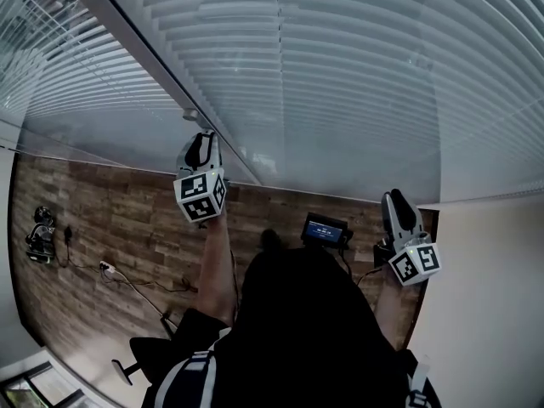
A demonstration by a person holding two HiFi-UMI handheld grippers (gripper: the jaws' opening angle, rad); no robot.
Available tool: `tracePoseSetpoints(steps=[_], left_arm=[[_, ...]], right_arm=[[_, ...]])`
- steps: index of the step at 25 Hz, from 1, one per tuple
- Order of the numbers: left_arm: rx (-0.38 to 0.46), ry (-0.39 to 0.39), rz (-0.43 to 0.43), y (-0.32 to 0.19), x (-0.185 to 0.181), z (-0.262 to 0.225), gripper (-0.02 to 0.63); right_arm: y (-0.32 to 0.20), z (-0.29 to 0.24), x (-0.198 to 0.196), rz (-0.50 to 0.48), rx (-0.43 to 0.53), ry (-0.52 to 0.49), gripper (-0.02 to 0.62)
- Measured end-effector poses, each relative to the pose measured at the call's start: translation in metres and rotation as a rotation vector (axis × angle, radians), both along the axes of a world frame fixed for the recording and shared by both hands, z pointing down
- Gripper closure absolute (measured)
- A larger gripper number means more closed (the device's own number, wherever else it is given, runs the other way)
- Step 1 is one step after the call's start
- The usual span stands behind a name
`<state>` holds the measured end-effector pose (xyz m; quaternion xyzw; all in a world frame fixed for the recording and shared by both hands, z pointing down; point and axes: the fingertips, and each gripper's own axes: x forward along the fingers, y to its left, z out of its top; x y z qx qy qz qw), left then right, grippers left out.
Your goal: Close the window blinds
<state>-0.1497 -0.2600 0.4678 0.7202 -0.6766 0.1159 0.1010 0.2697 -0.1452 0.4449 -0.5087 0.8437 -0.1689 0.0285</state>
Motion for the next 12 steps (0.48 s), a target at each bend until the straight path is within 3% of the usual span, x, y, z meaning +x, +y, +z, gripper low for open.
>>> tracePoseSetpoints(steps=[12], left_arm=[[-0.01, -0.11, 0.007, -0.004, -0.003, -0.024, 0.471]], right_arm=[[-0.005, -0.027, -0.01, -0.021, 0.007, 0.001, 0.5]])
